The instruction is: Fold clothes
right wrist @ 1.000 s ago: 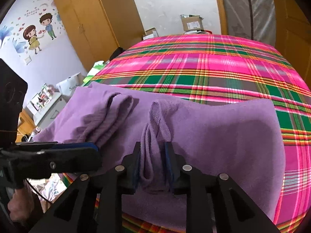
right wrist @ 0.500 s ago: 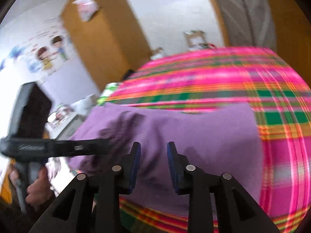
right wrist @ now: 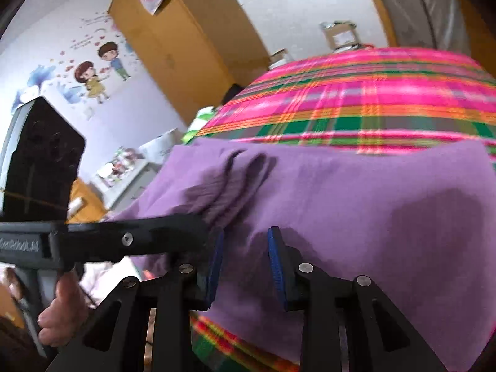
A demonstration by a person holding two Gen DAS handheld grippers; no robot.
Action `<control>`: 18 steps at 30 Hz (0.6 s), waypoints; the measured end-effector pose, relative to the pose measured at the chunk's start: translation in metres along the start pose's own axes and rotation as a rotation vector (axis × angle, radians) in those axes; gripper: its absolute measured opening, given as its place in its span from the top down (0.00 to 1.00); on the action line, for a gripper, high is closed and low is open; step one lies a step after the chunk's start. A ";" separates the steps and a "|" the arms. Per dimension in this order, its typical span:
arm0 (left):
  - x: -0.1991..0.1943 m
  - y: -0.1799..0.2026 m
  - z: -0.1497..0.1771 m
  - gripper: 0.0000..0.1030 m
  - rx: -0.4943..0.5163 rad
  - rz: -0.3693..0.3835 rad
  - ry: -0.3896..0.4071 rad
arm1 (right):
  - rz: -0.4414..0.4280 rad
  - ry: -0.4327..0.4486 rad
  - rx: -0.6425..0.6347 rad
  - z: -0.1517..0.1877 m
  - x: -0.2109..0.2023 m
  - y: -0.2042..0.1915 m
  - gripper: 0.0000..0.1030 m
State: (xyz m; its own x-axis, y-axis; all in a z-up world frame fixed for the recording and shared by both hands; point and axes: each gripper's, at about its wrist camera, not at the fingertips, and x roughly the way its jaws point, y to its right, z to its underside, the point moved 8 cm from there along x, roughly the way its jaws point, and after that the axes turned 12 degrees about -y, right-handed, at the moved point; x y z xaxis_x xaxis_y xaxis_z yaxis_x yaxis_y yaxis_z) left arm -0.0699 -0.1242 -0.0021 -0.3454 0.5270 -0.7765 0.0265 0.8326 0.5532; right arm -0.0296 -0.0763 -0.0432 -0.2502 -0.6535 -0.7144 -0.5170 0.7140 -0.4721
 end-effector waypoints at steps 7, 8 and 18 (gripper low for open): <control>0.002 0.001 0.000 0.70 0.009 -0.008 -0.001 | 0.017 0.061 0.026 0.002 -0.037 0.010 0.70; 0.002 0.001 0.000 0.70 0.009 -0.007 0.002 | 0.031 0.095 0.044 0.003 -0.051 0.017 0.70; 0.019 0.034 -0.015 0.70 0.076 0.031 -0.011 | 0.384 0.236 0.138 0.043 -0.146 0.090 0.57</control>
State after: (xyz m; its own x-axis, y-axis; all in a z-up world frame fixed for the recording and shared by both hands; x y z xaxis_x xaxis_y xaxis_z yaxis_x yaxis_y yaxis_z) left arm -0.0900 -0.0882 0.0070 -0.3325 0.5541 -0.7631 0.1084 0.8263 0.5527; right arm -0.0046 0.0939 -0.0038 -0.5893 -0.3638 -0.7213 -0.2412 0.9314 -0.2726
